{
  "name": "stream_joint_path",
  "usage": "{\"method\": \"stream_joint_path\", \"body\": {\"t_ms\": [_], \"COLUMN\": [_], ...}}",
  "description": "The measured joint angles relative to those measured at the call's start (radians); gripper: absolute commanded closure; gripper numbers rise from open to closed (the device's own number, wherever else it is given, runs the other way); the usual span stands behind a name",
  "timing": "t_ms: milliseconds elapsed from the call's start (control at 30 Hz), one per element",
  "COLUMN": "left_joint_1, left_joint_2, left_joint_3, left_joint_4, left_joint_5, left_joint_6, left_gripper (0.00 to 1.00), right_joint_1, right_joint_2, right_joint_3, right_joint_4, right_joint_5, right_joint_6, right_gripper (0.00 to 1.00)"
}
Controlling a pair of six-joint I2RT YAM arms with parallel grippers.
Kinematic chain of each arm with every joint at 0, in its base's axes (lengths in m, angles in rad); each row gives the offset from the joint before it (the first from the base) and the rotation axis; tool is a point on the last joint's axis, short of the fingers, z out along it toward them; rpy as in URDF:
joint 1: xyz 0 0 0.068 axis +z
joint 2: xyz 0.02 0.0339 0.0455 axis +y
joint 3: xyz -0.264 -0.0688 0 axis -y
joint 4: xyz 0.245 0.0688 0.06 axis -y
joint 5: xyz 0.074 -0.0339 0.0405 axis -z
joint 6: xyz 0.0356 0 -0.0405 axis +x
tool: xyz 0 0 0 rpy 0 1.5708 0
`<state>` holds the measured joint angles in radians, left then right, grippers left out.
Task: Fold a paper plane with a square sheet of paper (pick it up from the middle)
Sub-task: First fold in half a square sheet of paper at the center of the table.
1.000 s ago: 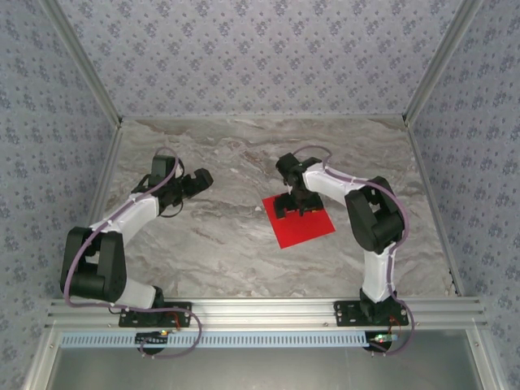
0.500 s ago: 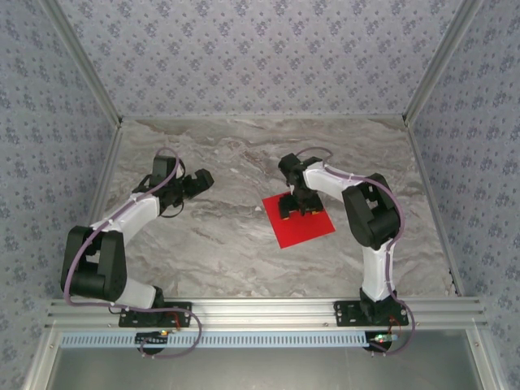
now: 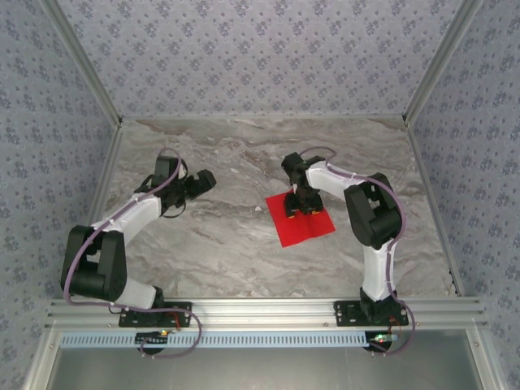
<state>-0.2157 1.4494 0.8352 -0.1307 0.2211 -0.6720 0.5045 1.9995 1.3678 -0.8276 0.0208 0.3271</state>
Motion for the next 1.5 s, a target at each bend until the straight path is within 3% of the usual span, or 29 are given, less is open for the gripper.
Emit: {"method": "stream_joint_path", "body": {"t_ms": [133,367,533,733,1033,1167,1300,1500], "left_joint_1": [-0.016,-0.082,-0.116,-0.137,-0.147,-0.167,-0.179,-0.18], "left_joint_2": [0.001,0.052,0.111,0.164,0.277,0.326,0.355,0.356], "left_joint_3": [0.0,0.0,-0.007,-0.065,-0.135,-0.138,-0.138,-0.138], "left_joint_4": [0.002,0.041,0.178,0.404,0.75,0.87,0.967,1.034], "left_joint_5": [0.016,0.09,0.2,0.32,0.461,0.496,0.512,0.523], "left_joint_6": [-0.018,-0.072,-0.163,-0.296,-0.51,-0.583,-0.638,-0.671], "left_gripper": [0.01,0.03,0.05,0.05,0.06,0.18,0.42,0.68], "right_joint_1": [-0.008,-0.077,-0.138,-0.166,-0.166,-0.166,-0.167,-0.17], "right_joint_2": [-0.028,-0.094,-0.155,-0.198,-0.182,-0.159,-0.146,-0.142], "right_joint_3": [-0.032,-0.115,-0.237,-0.352,-0.393,-0.394,-0.399,-0.402], "right_joint_4": [0.033,0.131,0.349,0.716,1.078,1.133,1.147,1.152], "right_joint_5": [-0.003,-0.126,-0.423,-0.769,-0.974,-1.006,-1.014,-1.025], "right_joint_6": [0.014,0.059,0.145,0.381,0.619,0.657,0.672,0.679], "right_gripper": [0.41,0.68,0.69,0.68,0.66,0.66,0.66,0.66]}}
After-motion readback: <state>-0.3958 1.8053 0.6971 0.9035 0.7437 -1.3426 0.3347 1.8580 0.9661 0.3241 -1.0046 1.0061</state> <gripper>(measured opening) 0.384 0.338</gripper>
